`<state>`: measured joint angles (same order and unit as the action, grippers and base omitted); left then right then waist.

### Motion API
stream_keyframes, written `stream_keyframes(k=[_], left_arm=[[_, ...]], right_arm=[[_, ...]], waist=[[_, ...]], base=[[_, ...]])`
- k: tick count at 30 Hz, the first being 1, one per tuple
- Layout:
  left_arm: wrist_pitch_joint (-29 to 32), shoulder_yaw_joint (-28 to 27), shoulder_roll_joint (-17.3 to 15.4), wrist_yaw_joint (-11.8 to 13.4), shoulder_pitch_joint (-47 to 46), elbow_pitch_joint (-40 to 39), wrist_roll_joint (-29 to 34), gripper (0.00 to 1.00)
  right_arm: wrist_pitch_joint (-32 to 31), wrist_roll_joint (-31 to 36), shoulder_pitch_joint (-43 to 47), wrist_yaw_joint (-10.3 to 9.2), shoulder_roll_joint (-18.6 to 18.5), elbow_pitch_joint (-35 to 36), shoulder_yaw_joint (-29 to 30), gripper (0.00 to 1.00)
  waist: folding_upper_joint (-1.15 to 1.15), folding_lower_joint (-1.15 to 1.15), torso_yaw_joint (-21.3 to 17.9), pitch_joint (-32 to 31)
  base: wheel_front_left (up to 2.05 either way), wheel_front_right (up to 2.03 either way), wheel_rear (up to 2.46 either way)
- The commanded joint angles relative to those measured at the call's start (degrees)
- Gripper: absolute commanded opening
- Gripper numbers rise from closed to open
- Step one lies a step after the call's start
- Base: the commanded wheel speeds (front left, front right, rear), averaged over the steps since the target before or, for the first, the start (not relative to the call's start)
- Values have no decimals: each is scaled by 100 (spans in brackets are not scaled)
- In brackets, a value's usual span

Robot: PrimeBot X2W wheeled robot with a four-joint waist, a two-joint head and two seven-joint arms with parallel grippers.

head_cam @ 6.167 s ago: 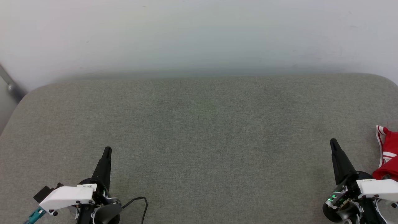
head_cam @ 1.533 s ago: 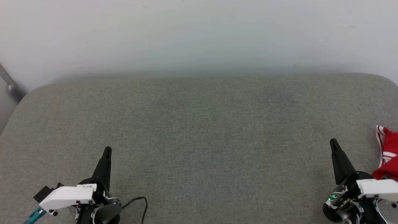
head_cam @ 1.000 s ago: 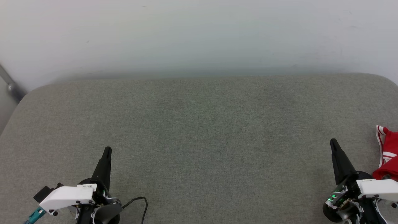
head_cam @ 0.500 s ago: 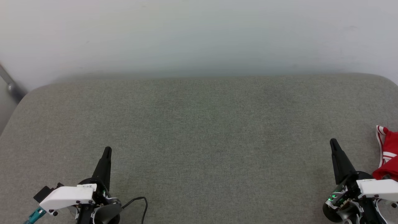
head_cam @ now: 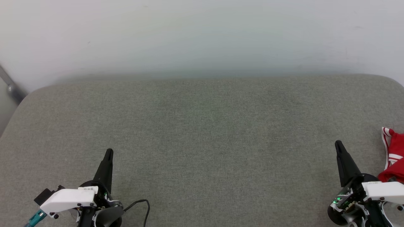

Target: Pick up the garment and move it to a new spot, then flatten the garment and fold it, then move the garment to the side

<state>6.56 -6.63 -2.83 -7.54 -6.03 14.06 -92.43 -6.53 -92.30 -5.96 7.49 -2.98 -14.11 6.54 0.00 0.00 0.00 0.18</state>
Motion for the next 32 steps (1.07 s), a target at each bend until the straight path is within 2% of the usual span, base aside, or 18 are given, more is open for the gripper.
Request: stream_keyframes(k=[1,32], left_arm=[[9,-5,8,-13,-41,-1,4,0],[9,-5,8,-13,-41,-1,4,0]], right_arm=[[1,-23,-66,0,23,-3,-3,0],[1,-23,-66,0,23,-3,-3,0]], waist=[[0,0,0,0],[0,0,0,0]], base=[[0,0,0],[0,0,0]])
